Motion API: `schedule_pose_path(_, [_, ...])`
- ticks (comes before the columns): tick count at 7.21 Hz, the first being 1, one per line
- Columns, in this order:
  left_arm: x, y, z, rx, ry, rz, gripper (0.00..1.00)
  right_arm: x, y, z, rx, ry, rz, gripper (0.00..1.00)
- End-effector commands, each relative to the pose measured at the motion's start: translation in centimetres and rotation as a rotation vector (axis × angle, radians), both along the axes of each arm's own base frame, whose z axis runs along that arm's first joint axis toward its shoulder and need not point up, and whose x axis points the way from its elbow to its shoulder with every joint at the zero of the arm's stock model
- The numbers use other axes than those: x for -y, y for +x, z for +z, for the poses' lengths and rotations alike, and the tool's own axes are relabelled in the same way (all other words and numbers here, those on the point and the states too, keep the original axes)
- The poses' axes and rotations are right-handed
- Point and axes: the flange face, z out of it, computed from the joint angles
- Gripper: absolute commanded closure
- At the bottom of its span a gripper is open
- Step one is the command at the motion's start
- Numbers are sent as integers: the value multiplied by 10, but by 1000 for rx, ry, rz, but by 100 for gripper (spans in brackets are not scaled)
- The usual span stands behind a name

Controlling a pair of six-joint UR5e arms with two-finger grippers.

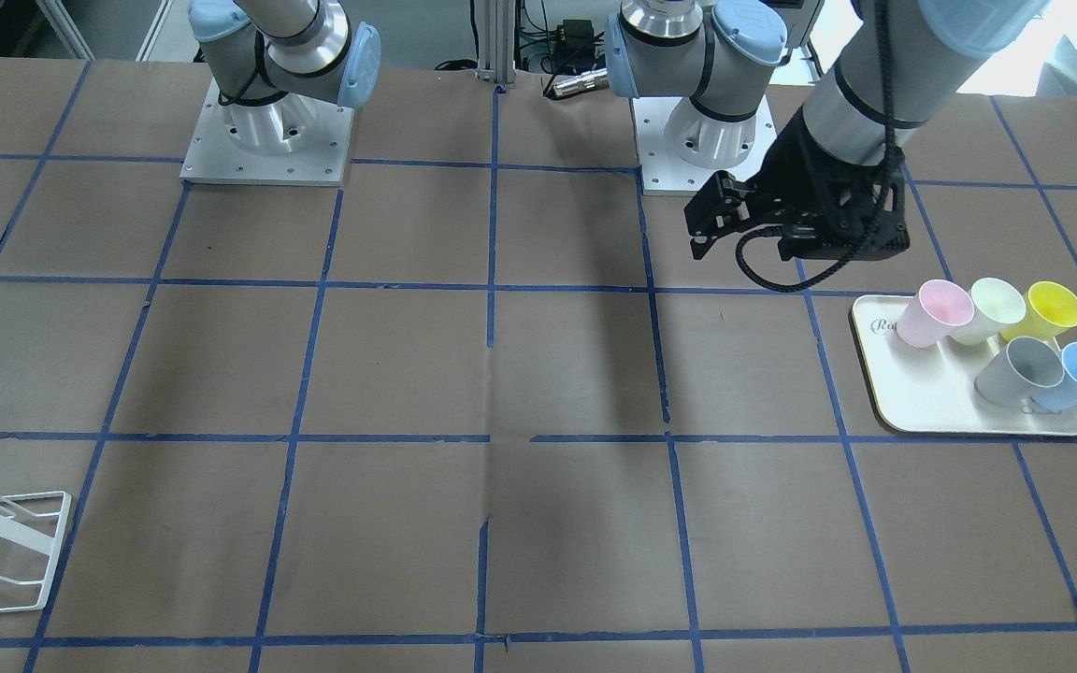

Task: Transfer IKEA cup to right arm and place on rack

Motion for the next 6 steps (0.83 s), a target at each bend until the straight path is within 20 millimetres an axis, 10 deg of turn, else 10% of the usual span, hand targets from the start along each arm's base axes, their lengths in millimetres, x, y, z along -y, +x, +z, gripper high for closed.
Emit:
schedule_pose_path(1, [-13, -21, -7, 84, 14, -58, 0, 9, 11, 21, 32, -58, 7, 0])
schedule_pose_path(4, [-28, -16, -19, 95, 31, -66, 0, -20, 67, 134, 96, -119, -83, 0])
schedule_pose_path(6, [-28, -2, -13, 89, 11, -21, 0, -59, 159, 158, 157, -112, -309, 0])
